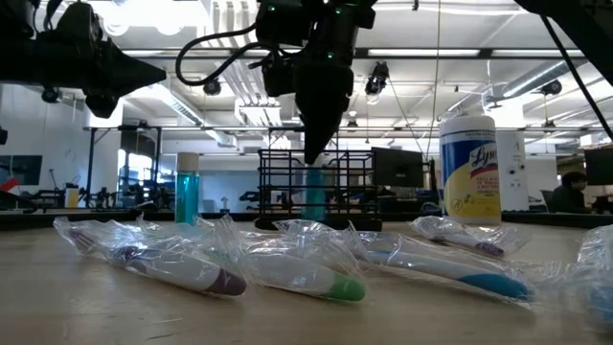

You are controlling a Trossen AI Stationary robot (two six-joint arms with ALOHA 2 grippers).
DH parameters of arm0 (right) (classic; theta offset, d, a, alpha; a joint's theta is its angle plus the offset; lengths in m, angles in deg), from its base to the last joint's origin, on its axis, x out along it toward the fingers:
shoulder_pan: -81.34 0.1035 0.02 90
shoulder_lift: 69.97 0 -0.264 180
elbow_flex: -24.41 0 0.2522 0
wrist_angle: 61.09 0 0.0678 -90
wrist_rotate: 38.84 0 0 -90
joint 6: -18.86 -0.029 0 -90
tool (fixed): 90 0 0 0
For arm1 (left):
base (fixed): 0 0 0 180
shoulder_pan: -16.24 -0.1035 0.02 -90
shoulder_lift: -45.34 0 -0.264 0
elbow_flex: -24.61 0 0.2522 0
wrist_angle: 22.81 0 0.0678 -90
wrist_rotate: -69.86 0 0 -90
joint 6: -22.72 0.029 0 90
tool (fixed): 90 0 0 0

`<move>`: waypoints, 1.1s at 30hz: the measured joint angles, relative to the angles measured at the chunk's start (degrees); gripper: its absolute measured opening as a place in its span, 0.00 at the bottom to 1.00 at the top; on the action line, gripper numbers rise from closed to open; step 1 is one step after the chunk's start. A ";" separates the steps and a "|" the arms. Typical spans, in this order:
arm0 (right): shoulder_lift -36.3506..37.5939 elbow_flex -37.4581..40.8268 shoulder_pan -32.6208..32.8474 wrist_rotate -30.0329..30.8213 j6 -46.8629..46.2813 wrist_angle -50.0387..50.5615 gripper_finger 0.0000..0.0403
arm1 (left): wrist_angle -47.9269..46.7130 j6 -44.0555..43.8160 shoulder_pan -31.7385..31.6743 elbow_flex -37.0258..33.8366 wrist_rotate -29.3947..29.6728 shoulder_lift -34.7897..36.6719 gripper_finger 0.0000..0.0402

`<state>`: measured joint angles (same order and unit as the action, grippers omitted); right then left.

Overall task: Pick & Place toothbrushing station
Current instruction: Put the bottom blue mouthwash into the black wire organizer, then put the blue mouthwash into the black wire organizer

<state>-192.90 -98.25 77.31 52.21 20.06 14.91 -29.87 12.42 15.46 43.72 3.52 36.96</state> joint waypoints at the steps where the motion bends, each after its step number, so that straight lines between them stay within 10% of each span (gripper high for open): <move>1: 0.00 0.00 0.00 -0.01 -0.01 0.00 0.44 | 0.02 0.00 0.00 0.00 0.02 0.00 0.03; 23: 3.23 -11.58 0.31 -0.06 4.36 11.33 0.46 | 0.15 0.02 0.00 0.00 0.00 0.00 0.03; 33: 25.79 -1.04 2.98 -11.84 10.98 -16.26 0.38 | -1.71 0.01 0.00 0.00 -0.02 0.00 0.03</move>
<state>-167.12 -99.30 80.29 40.37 31.04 -1.35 -31.58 12.43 15.46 43.72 3.50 36.96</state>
